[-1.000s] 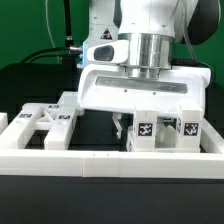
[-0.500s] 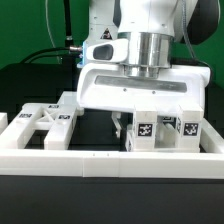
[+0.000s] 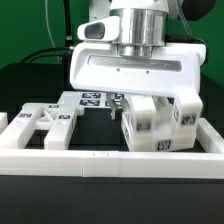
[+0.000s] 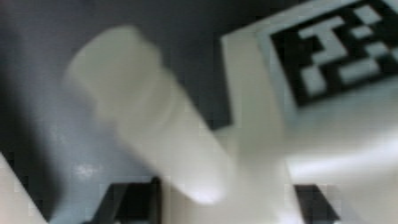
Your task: Assemble chair
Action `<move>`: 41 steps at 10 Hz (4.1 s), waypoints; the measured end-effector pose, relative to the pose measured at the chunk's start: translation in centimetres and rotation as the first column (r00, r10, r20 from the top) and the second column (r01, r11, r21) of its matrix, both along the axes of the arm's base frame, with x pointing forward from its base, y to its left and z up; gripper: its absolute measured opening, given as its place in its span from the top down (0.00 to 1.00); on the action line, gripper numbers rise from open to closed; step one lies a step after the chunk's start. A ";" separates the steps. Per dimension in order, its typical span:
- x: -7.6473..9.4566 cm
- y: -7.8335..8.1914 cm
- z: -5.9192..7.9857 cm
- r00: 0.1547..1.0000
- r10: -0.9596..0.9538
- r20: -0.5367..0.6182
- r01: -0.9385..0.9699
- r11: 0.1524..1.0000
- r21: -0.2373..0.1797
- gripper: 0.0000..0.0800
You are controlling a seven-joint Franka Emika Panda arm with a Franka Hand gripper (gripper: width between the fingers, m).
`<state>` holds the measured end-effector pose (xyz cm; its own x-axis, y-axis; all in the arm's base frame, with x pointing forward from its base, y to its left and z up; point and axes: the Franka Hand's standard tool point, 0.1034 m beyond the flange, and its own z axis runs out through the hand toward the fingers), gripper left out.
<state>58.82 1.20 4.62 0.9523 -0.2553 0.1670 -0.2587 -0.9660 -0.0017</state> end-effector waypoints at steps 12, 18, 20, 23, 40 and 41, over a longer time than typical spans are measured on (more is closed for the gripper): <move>-0.9 -1.4 2.3 0.933 0.090 -0.349 -0.061 0.994 0.094 0.22; 0.4 -1.8 2.1 0.772 0.588 -0.243 -0.579 0.808 0.114 0.19; 0.4 -2.0 2.0 0.695 0.680 -0.235 -0.673 0.729 0.122 0.19; 0.5 -2.0 1.4 0.641 0.736 -0.217 -0.735 0.670 0.103 0.19; -0.5 -2.9 -3.7 0.655 0.722 -0.223 -0.729 0.681 0.064 0.31; -0.5 -2.9 -3.7 0.655 0.722 -0.223 -0.729 0.681 0.064 0.48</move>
Offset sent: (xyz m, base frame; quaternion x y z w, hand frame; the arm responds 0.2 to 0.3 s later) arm -0.0132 -0.0151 0.0314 -0.0237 -0.1788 0.0116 0.9835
